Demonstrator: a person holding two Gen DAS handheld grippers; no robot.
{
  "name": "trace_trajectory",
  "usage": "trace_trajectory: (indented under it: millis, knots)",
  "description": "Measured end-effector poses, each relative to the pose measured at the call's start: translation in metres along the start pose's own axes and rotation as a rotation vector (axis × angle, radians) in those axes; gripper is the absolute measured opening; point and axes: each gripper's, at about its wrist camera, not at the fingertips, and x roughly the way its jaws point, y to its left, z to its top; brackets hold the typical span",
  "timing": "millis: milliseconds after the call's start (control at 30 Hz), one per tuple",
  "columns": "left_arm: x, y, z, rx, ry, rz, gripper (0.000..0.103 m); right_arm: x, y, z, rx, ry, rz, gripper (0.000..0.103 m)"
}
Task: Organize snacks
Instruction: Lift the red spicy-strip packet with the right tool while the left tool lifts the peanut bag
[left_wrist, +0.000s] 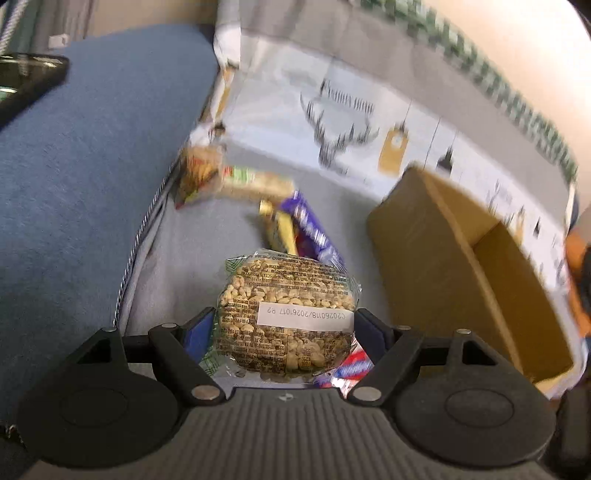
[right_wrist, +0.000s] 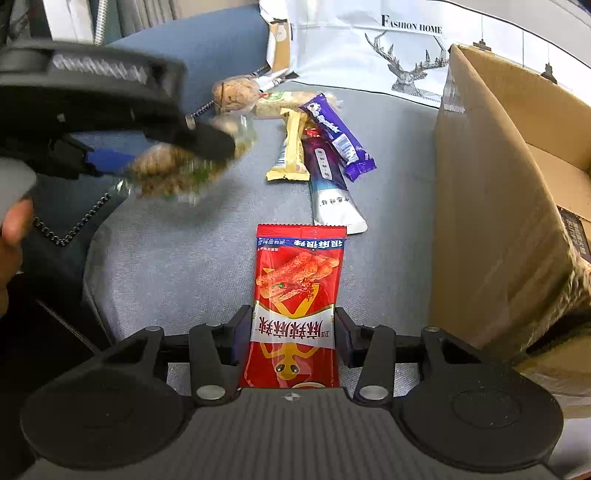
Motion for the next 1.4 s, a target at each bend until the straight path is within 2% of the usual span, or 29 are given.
trace_trajectory:
  millis: [133, 300, 500, 600, 900, 1400]
  knots:
    - [-0.007, -0.010, 0.000, 0.031, -0.061, 0.014, 0.084, 0.000, -0.003, -0.004, -0.015, -0.014, 0.005, 0.048]
    - [-0.004, -0.025, -0.002, 0.111, -0.070, 0.013, 0.084, 0.002, -0.001, -0.005, -0.056, -0.024, 0.008, 0.049]
    - [0.003, -0.019, 0.000, 0.079, -0.061, 0.015, 0.084, 0.002, -0.002, -0.005, -0.069, -0.021, 0.021, 0.057]
    - [0.004, -0.018, 0.001, 0.070, -0.056, 0.018, 0.084, 0.004, -0.001, -0.004, -0.077, -0.024, 0.015, 0.058]
    - [0.004, -0.015, 0.002, 0.068, -0.060, 0.014, 0.084, 0.002, 0.002, -0.005, -0.121, -0.048, -0.002, 0.049]
    - [-0.007, -0.002, 0.001, -0.012, -0.099, -0.016, 0.084, -0.047, 0.002, 0.005, -0.139, -0.237, 0.025, 0.048]
